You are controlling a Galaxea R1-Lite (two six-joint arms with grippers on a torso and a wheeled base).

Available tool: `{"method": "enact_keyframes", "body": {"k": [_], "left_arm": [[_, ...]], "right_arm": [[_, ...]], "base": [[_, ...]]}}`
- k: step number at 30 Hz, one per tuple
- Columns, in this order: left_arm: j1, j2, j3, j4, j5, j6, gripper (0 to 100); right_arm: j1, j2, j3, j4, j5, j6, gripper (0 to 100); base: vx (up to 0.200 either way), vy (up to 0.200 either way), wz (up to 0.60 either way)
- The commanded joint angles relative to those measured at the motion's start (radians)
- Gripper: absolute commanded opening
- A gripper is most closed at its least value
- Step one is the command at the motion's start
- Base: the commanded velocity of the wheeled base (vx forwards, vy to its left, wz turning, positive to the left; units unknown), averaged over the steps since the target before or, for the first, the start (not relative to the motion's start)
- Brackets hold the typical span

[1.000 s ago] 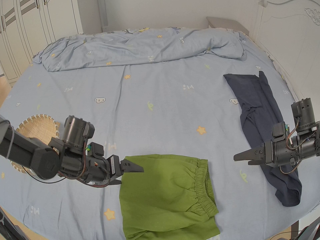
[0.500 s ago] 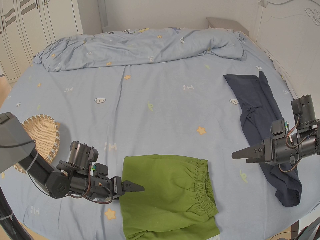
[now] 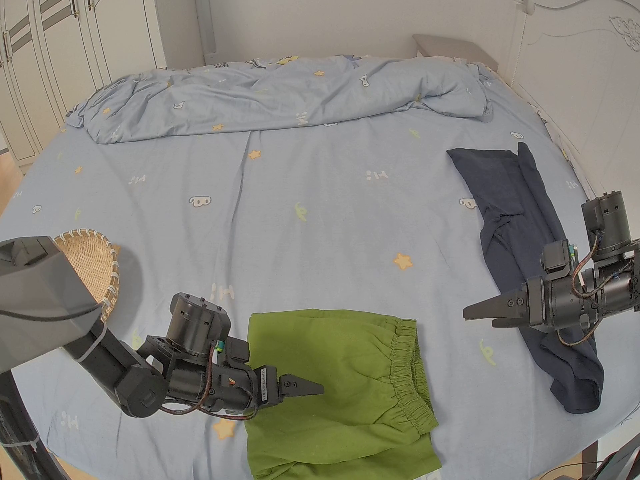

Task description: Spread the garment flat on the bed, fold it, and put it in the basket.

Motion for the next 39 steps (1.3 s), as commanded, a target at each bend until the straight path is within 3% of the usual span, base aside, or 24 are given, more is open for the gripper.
{"method": "enact_keyframes", "body": {"k": [1, 2, 12, 18, 19, 20, 22, 23, 24, 26, 33, 39], "left_arm": [[-0.02, 0.021, -0.002, -0.024, 0.001, -0.033, 100], [-0.02, 0.019, -0.002, -0.024, 0.003, -0.036, 0], [0.022, -0.096, 0.044, -0.014, 0.057, -0.029, 0], [0.109, -0.257, -0.017, 0.178, 0.057, -0.022, 0], [0.155, -0.324, -0.128, 0.387, 0.057, -0.015, 0], [0.173, -0.343, -0.177, 0.488, 0.057, 0.005, 0], [0.203, -0.358, -0.238, 0.628, 0.057, 0.06, 0], [0.203, -0.358, -0.238, 0.628, 0.057, 0.06, 0], [0.246, -0.376, -0.306, 0.801, 0.057, 0.172, 0], [0.284, -0.379, -0.339, 0.882, 0.049, 0.231, 0], [0.327, -0.395, -0.355, 0.927, 0.034, 0.271, 0], [0.327, -0.425, -0.356, 0.971, 0.035, 0.32, 0]], "right_arm": [[-0.002, 0.0, 0.0, 0.0, 0.001, 0.0, 100], [-0.002, 0.0, 0.001, 0.0, 0.001, 0.0, 100], [0.0, 0.005, 0.004, -0.001, 0.001, 0.024, 100], [-0.005, 0.005, -0.016, -0.001, 0.001, 0.047, 100], [-0.02, 0.022, -0.037, 0.0, 0.001, 0.046, 100], [-0.026, 0.033, -0.046, 0.0, 0.001, 0.046, 100], [-0.032, 0.042, -0.056, 0.002, 0.001, 0.046, 100], [-0.032, 0.042, -0.056, 0.002, 0.001, 0.046, 100], [-0.04, 0.043, -0.046, 0.0, 0.004, 0.046, 100], [-0.049, 0.056, -0.043, -0.001, 0.014, 0.043, 100], [-0.048, 0.074, -0.036, -0.001, 0.016, 0.04, 100], [-0.049, 0.069, -0.036, -0.001, 0.016, 0.04, 100]], "base": [[0.0, 0.0, 0.0], [0.0, 0.0, 0.0], [0.0, 0.0, 0.0], [0.0, 0.0, 0.0], [0.0, 0.0, 0.0], [0.0, 0.0, 0.0], [0.0, 0.0, 0.0], [0.0, 0.0, 0.0], [0.0, 0.0, 0.0], [0.0, 0.0, 0.0], [0.0, 0.0, 0.0], [0.0, 0.2, 0.0]]}}
